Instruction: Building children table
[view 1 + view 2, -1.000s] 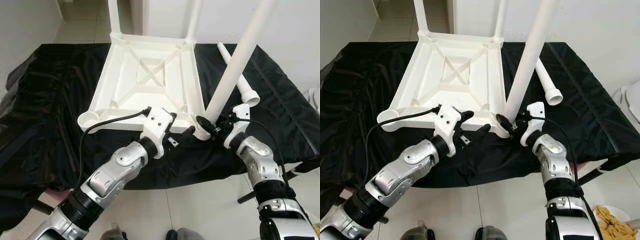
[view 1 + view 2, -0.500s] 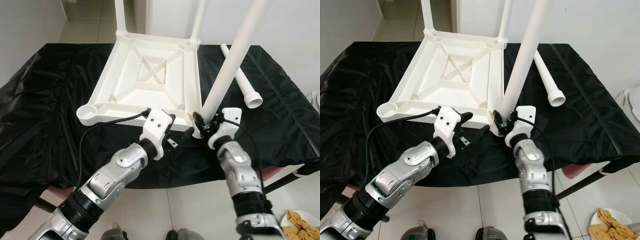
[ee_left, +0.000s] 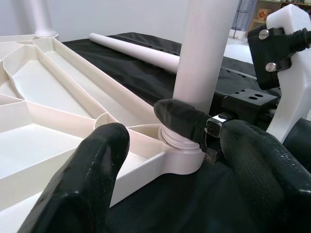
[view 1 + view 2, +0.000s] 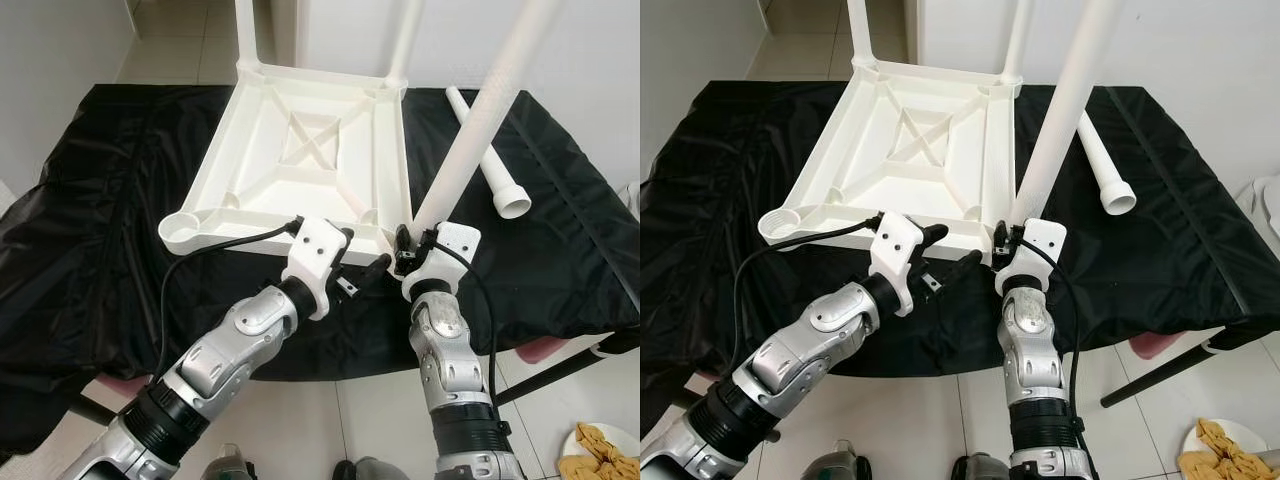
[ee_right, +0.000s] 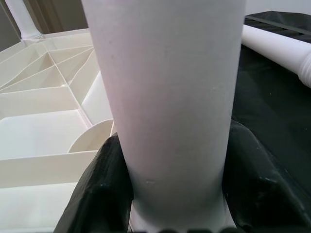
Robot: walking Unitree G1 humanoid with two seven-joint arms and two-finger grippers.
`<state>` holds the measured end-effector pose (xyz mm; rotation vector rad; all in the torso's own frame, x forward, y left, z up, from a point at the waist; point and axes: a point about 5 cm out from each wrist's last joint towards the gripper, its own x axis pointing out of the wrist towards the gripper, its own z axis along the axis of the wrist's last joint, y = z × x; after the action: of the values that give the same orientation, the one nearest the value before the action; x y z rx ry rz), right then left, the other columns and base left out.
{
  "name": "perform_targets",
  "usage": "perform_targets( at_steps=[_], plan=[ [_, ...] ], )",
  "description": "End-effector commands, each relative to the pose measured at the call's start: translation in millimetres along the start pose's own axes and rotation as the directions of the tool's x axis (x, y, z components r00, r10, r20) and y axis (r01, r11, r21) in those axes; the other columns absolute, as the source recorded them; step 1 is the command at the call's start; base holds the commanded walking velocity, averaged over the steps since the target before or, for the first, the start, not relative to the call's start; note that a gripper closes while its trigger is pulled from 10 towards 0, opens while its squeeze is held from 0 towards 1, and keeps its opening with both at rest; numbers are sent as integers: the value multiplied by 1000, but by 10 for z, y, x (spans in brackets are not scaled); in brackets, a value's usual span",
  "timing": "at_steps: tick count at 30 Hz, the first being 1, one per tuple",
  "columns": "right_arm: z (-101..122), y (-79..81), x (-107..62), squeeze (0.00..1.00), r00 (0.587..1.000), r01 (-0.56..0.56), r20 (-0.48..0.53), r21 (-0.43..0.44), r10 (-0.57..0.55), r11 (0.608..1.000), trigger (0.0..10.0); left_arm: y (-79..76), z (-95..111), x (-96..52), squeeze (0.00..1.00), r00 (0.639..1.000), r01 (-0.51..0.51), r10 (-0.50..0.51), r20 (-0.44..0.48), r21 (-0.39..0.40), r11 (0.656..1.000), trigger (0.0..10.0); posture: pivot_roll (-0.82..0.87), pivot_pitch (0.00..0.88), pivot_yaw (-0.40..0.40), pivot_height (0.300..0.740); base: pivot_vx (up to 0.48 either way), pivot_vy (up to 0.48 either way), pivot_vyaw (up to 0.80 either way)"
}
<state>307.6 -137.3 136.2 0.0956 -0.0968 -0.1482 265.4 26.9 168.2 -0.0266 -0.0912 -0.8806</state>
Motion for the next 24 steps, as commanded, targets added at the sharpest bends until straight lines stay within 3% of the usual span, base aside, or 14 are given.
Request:
perform_targets(
  at_steps=[1, 10, 11, 12, 22, 24],
  plan=[
    [62, -16, -2, 0, 1000, 22, 21, 10, -22, 1000, 10000, -140, 1, -8, 0, 964, 264, -264, 0, 15, 964, 10000, -8, 41, -37, 740, 0, 0, 0],
    [54, 64, -18, 0, 1000, -23, 10, 9, 23, 1000, 10000, -111, 16, 6, 0, 967, 253, -253, 5, 19, 967, 10000, -14, 48, -36, 740, 0, 0, 0],
    [52, 69, -17, 173, 999, -32, 9, 11, 32, 999, 10000, -110, 17, 8, 0, 967, 253, -253, 5, 19, 967, 10000, -16, 48, -37, 740, 0, 0, 0],
    [53, 69, -20, 1000, 999, -35, 10, 15, 35, 999, 10000, -110, 18, 10, 0, 967, 253, -253, 6, 19, 967, 10000, -16, 48, -37, 740, 0, 0, 0],
    [85, -63, 15, 1000, 998, -56, 29, 15, 56, 998, 10000, -104, 25, 19, 0, 967, 253, -254, 9, 21, 967, 10000, -20, 52, -32, 740, 0, 0, 0],
    [96, -104, 50, 1000, 992, -120, 26, 14, 120, 993, 10000, -100, 26, 16, 0, 967, 253, -253, 8, 22, 967, 10000, -20, 52, -31, 740, 0, 0, 0]
  ],
)
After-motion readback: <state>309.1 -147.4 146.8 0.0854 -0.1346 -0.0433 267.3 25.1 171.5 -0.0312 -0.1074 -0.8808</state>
